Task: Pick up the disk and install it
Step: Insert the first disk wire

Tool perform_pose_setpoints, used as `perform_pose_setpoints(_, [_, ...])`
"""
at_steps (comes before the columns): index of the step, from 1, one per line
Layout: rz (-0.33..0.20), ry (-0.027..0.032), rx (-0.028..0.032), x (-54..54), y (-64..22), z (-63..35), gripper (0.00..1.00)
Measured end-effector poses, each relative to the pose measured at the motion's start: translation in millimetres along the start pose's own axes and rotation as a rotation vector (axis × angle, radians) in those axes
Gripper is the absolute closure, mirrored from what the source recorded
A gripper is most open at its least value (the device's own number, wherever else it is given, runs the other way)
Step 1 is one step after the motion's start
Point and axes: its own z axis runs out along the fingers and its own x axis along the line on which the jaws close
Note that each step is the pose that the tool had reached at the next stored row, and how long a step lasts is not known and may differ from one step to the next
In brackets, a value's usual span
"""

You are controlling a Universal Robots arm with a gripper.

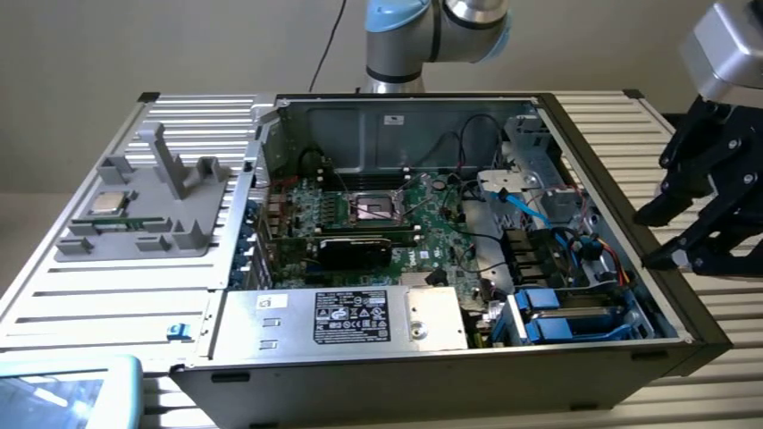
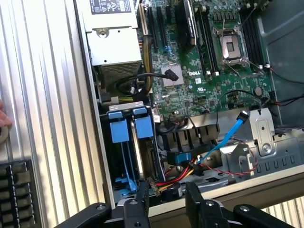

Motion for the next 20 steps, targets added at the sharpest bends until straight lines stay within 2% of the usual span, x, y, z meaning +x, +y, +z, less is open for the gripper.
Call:
perform_pose_setpoints(6, [-0.069, -0.0016, -0.0185, 3.8, -0.3, 7.5, 0.56])
perform_pose_setpoints(8, [-0.093, -0.0041, -0.0222, 4.1, -0.3, 8.5, 0.56])
perform_pose_setpoints(14, [-0.122, -0.0227, -0.0225, 10.0, -1.7, 11.2, 0.56])
perform_pose_setpoints(16, [-0.132, -0.0269, -0.0242, 12.6, -2.1, 13.0, 0.56])
perform_pose_setpoints(20, [-0.162, -0.0303, -0.0291, 15.9, -2.2, 16.6, 0.56])
